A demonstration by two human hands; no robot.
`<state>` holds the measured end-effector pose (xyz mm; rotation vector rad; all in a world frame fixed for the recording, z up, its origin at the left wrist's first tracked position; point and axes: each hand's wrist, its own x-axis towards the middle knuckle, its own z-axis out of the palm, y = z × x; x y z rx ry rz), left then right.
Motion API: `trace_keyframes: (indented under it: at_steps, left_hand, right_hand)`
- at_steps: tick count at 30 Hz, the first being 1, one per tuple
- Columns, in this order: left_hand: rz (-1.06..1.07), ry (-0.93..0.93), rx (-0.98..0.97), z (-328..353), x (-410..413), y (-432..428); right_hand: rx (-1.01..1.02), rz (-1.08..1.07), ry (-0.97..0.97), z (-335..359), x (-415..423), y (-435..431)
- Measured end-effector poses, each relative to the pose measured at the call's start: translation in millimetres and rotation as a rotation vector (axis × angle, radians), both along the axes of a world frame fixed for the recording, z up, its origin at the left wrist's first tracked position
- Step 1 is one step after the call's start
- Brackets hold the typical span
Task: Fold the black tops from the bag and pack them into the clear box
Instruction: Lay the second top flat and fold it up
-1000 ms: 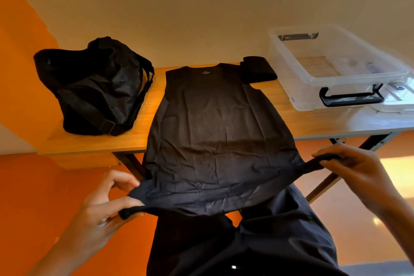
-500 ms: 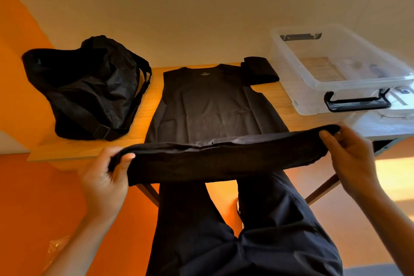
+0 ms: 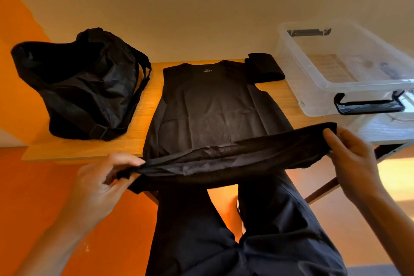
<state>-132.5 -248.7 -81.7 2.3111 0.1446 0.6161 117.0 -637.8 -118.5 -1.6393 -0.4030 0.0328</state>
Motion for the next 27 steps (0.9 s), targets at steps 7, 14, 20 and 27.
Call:
trace_keyframes:
  at_steps: [7,14,20,27]
  left_hand:
    - [-0.015,0.041,-0.072,-8.6,40.0,9.9]
    - [0.199,-0.14,-0.248,-20.2,53.3,8.5]
    - [0.338,-0.21,-0.229,-22.2,72.2,9.6]
    - [0.465,-0.229,-0.163,-13.9,124.6,28.5]
  right_hand:
    - [0.034,0.009,0.078,-2.1,15.0,11.7]
    - [0.092,0.016,0.107,5.8,12.6,19.3]
    - [0.069,0.001,0.057,10.3,24.0,31.7]
    - [-0.029,-0.101,-0.015,19.7,63.9,77.5]
